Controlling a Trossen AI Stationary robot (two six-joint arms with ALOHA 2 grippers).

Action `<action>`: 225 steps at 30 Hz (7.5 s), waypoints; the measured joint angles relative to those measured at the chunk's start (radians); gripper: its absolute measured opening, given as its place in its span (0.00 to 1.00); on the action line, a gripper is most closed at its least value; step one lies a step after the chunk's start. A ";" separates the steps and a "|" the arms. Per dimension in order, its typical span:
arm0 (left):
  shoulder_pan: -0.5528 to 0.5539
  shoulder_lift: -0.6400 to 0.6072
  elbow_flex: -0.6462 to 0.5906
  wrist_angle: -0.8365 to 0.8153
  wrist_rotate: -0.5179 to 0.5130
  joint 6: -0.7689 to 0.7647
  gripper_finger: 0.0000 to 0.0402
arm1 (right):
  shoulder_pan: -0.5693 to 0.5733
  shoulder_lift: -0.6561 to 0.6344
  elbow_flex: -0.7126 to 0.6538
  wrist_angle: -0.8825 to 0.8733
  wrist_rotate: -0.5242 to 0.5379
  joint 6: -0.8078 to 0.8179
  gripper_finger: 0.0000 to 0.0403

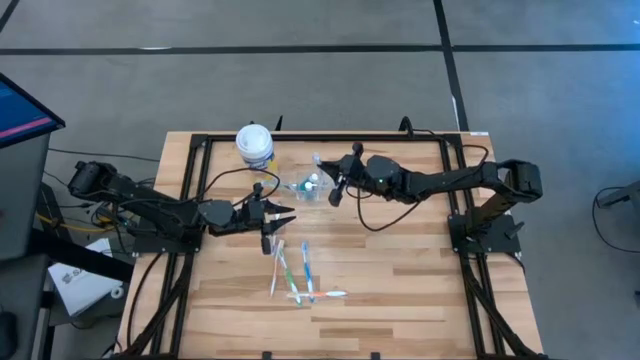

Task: Pick & Place toothbrushing station
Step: Put the blue toothbrush into the transparent organizer, then put the green toothbrush into the transparent organizer

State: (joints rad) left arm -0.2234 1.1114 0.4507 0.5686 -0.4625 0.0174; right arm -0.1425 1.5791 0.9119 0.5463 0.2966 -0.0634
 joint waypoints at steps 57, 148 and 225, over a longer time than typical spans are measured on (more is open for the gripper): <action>0.000 0.000 0.000 0.000 0.000 0.000 0.21 | -0.063 0.209 -0.087 0.277 -0.011 0.075 0.03; -0.119 0.000 0.000 -0.292 0.113 -0.492 0.21 | 0.249 -0.148 -0.013 -0.420 -0.009 -0.070 0.38; -0.100 0.144 -0.291 -0.081 0.129 -0.260 0.35 | 0.266 -0.147 -0.013 -0.431 -0.009 -0.068 0.35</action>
State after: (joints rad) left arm -0.3237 1.2552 0.1596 0.4880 -0.3336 -0.2426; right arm 0.1234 1.4322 0.8986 0.1158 0.2878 -0.1318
